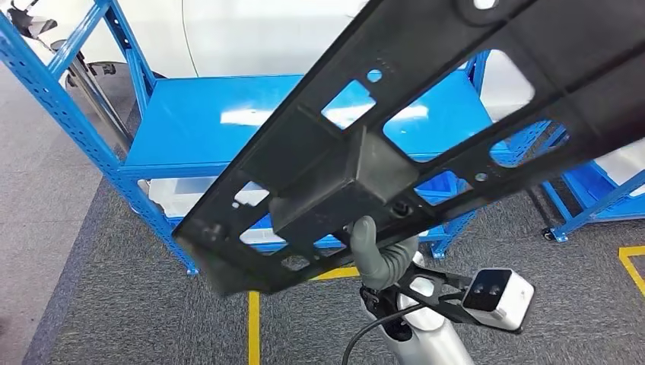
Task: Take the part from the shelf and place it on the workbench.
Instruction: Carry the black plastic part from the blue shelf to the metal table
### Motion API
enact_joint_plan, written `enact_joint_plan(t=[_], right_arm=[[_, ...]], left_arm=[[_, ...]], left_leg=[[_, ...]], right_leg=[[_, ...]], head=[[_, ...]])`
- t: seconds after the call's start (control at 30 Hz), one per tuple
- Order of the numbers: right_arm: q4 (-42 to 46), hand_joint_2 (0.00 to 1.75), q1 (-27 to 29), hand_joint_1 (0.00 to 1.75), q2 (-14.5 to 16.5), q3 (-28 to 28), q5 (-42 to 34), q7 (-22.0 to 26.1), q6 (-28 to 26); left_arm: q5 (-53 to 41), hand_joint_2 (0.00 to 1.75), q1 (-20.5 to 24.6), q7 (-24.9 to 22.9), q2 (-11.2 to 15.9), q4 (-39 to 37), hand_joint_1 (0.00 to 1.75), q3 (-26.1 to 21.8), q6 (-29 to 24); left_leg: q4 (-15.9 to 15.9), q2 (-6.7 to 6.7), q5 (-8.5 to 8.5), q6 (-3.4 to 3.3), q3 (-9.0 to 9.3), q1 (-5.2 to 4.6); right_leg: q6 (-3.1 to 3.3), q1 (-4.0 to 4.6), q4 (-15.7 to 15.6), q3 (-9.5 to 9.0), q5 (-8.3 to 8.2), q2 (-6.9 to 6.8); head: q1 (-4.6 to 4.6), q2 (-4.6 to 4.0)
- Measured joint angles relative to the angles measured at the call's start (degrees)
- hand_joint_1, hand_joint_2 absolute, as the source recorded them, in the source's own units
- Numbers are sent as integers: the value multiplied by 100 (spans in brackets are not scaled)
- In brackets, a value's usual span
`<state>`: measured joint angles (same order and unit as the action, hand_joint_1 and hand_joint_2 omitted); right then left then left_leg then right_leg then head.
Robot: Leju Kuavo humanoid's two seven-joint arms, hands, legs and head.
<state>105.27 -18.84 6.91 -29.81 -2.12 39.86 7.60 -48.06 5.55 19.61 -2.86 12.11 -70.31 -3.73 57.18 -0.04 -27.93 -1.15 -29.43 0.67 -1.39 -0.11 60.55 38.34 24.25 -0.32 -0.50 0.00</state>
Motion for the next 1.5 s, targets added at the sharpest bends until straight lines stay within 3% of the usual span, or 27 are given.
enact_joint_plan(t=[0.1, 0.13, 0.17, 0.23, 0.3, 0.33, 0.4, 0.47, 0.53, 0.6, 0.63, 0.67, 0.73, 0.77, 0.83, 0.87, 0.93, 1.0, 1.03, 1.1, 1.13, 1.17, 1.23, 1.3, 1.37, 1.43, 1.5], right_arm=[[442, 175, -86, 175, -22, 99, 443, 2, -1011], [579, 175, -100, 175, -38, 120, 543, 3, -1280], [706, 175, -105, 175, -59, 134, 650, 4, -1503], [923, 175, -105, 175, -116, 117, 843, 2, -1819], [1070, 175, -131, 175, -166, 27, 967, 1, -2009], [1113, 175, -150, 175, -183, -36, 1013, 0, -2077], [1149, 175, -183, 175, -200, -147, 1101, -1, -2142], [1156, 175, -181, 175, -202, -218, 1181, -2, -2117], [1162, 175, -160, 175, -199, -260, 1231, -2, -2060], [1169, 175, -124, 175, -199, -279, 1250, -2, -1976], [1171, 175, -102, 175, -199, -280, 1258, -2, -1921], [1170, 175, -83, 175, -199, -280, 1269, -3, -1866], [1169, 175, -56, 175, -199, -280, 1296, -4, -1752], [1168, 175, -49, 175, -198, -280, 1305, -3, -1690], [1166, 175, -40, 175, -190, -276, 1312, -4, -1563], [1159, 175, -35, 175, -182, -273, 1316, -5, -1500], [1127, 175, -19, 175, -163, -267, 1324, -7, -1390], [1063, 175, -10, 175, -144, -252, 1296, -6, -1291], [1020, 175, -8, 175, -133, -241, 1271, -7, -1245], [918, 175, -8, 175, -107, -215, 1221, -8, -1167], [861, 175, -7, 175, -96, -203, 1206, -8, -1128], [802, 175, -6, 175, -90, -192, 1192, -8, -1090], [694, 175, -7, 175, -83, -168, 1169, -8, -1010], [601, 175, -22, 175, -48, -144, 1141, -9, -959], [536, 175, -48, 175, 1, -132, 1119, -7, -939], [490, 175, -65, 175, 28, -125, 1110, -4, -933], [443, 175, -72, 175, 47, -114, 1107, -5, -930]], left_arm=[[-50, 175, -1, 30, 5, 0, 0, 23, 39], [-62, 175, -3, 35, 6, 0, 0, 27, 46], [-67, 175, -5, 39, 7, 0, 0, 29, 52], [-77, 175, -6, 44, 6, 0, 0, 31, 59], [-96, 175, -3, 55, -4, 0, 0, 34, 63], [-109, 175, -1, 62, -9, 0, 0, 36, 65], [-128, 175, 6, 72, -12, 0, 0, 37, 67], [-139, 175, 6, 71, -6, 0, 0, 37, 70], [-149, 175, -2, 62, -5, 0, 0, 37, 75], [-160, 175, -4, 56, -8, 0, 0, 38, 81], [-166, 175, -5, 55, -7, 0, 0, 39, 83], [-173, 175, -5, 55, -6, 0, 0, 41, 86], [-188, 175, -4, 56, -3, 0, 0, 53, 95], [-204, 175, 2, 59, -2, 0, 0, 65, 100], [-234, 175, 18, 68, -3, 0, 0, 97, 106], [-246, 175, 24, 73, -4, 0, 0, 113, 108], [-250, 175, 22, 67, -10, 0, 0, 133, 107], [-238, 175, 28, 39, -24, 0, 0, 138, 79], [-230, 175, 34, 27, -32, 0, 0, 138, 64], [-205, 175, 41, 21, -37, 0, 0, 137, 46], [-190, 175, 39, 21, -42, 0, 0, 137, 45], [-170, 175, 37, 18, -47, 0, 0, 136, 45], [-134, 175, 31, -10, -63, 0, 0, 134, 45], [-113, 175, 27, -41, -86, 0, 0, 131, 43], [-104, 175, 20, -53, -105, 0, 0, 126, 32], [-98, 175, 16, -57, -112, 0, 0, 122, 19], [-95, 175, 22, -58, -113, 0, 0, 120, 10]], left_leg=[[7, 18, 187, -55, -222, -7], [14, 21, 248, -55, -303, -13], [22, 22, 305, -51, -387, -20], [39, 21, 406, -39, -528, -39], [47, 19, 492, -8, -613, -60], [42, 21, 533, 17, -628, -62], [14, 27, 623, 85, -641, -48], [35, 23, 603, 144, -681, -40], [393, 12, 204, 191, -818, -34], [1115, 7, -345, 242, -1009, -12], [1440, 8, -477, 265, -1063, 0], [1625, 9, -475, 285, -1050, 9], [1396, 10, -192, 312, -733, 28], [1020, 10, -91, 319, -448, 40], [265, -4, -108, 288, 47, 32], [67, -15, -172, 257, 154, 20], [21, -25, -157, 167, 122, 10], [8, -6, -54, 71, 31, 28], [1, 5, 14, 30, -34, 38], [5, 17, 127, -7, -181, 36], [8, 32, 177, -9, -256, 33], [12, 49, 221, -8, -327, 30], [22, 105, 301, 6, -438, 25], [33, 163, 357, 40, -490, 14], [34, 246, 403, 95, -502, 4], [18, 343, 447, 164, -501, 0], [100, 302, 375, 229, -541, 7]], right_leg=[[-84, -24, 1042, 310, 787, 11], [-94, -26, 1335, 347, 880, 11], [-90, -26, 1449, 291, 848, 11], [-33, -12, 1005, -152, 576, 13], [65, 20, 113, -778, 491, 19], [104, 41, -196, -971, 504, 23], [161, 72, -417, -1062, 505, 24], [245, 48, -485, -1008, 385, 4], [323, 15, -547, -905, 234, -21], [349, 25, -537, -748, 112, -31], [345, 28, -520, -663, 58, -34], [337, 27, -498, -574, 7, -37], [302, 13, -429, -396, -81, -36], [276, 6, -377, -312, -114, -35], [213, 12, -271, -185, -169, -36], [179, 19, -238, -151, -200, -38], [108, 25, -230, -118, -273, -36], [43, 8, -104, -25, -124, -13], [11, -4, 107, 64, 95, -2], [-38, -25, 816, 288, 632, 7], [-55, -29, 1173, 370, 785, 7], [-62, -31, 1391, 383, 801, 7], [-43, -28, 1205, 104, 551, -6], [28, 9, 350, -507, 370, -147], [113, 68, -267, -884, 406, -272], [196, 90, -378, -884, 406, -221], [279, 62, -428, -848, 323, -138]], head=[[-14, 0], [-14, 0], [-14, 0], [-14, 1], [-8, 2], [-8, 2], [-27, 1], [-46, 1], [-22, 0], [3, 0], [4, 0], [5, 0], [7, 0], [7, 1], [2, 1], [3, 1], [3, 1], [-8, 0], [-16, 0], [-33, 0], [-34, 0], [-34, 0], [-35, 0], [-34, 1], [-34, 1], [-48, 1], [-58, 1]])
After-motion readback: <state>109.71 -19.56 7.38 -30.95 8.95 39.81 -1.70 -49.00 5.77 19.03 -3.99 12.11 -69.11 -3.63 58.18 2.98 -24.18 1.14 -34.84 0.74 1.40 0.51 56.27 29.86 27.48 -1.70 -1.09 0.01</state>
